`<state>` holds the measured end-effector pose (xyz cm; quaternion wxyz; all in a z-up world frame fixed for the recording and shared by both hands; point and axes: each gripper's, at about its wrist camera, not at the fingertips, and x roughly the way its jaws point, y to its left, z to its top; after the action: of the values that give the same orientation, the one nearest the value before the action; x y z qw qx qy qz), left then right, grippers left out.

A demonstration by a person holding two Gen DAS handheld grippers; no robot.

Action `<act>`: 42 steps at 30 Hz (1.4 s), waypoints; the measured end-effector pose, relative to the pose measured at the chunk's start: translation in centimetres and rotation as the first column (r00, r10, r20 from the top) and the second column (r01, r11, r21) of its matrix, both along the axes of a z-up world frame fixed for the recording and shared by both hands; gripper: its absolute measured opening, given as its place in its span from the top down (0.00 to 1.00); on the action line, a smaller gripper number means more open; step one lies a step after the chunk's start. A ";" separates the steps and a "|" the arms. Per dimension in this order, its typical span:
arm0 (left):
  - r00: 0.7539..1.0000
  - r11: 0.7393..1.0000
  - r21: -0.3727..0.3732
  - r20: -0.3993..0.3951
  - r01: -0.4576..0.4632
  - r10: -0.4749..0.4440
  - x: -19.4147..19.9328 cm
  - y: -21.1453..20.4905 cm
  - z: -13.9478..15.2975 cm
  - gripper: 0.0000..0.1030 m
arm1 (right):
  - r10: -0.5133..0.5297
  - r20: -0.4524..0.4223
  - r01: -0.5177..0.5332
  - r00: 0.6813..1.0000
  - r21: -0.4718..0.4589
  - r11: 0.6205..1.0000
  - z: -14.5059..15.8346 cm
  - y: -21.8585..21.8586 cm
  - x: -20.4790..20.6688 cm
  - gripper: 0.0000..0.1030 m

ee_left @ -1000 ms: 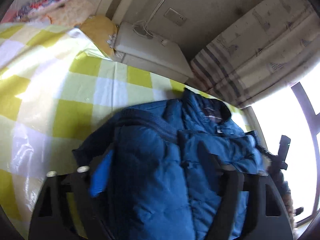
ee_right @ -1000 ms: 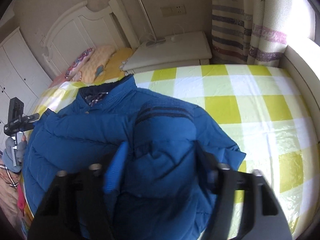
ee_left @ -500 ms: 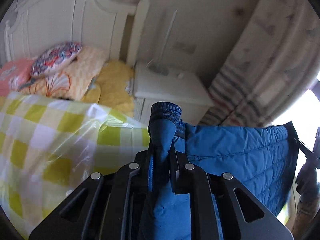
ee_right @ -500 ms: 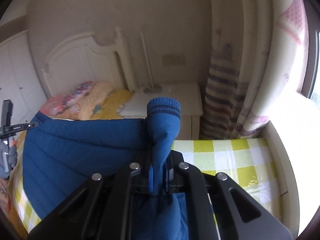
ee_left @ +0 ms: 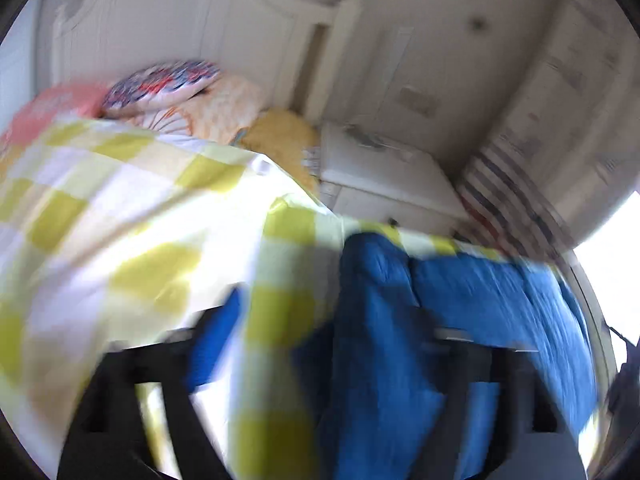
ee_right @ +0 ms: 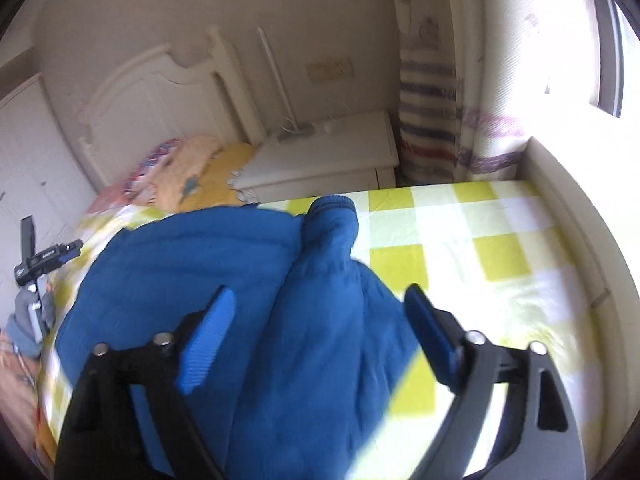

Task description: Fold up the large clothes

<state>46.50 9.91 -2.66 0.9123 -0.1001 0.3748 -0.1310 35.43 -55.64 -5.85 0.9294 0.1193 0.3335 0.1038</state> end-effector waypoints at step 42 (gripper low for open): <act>0.948 0.944 -0.149 -0.075 0.295 -0.308 -35.1 2.0 -6.5 0.69 | 0.192 0.007 -0.192 0.981 -0.023 0.981 -7.9 7.6 -33.4 0.69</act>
<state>11.45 11.89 -9.11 0.8532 -0.1098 0.4200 -0.2892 2.01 -48.06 -13.73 0.9179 0.0759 0.3403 0.1896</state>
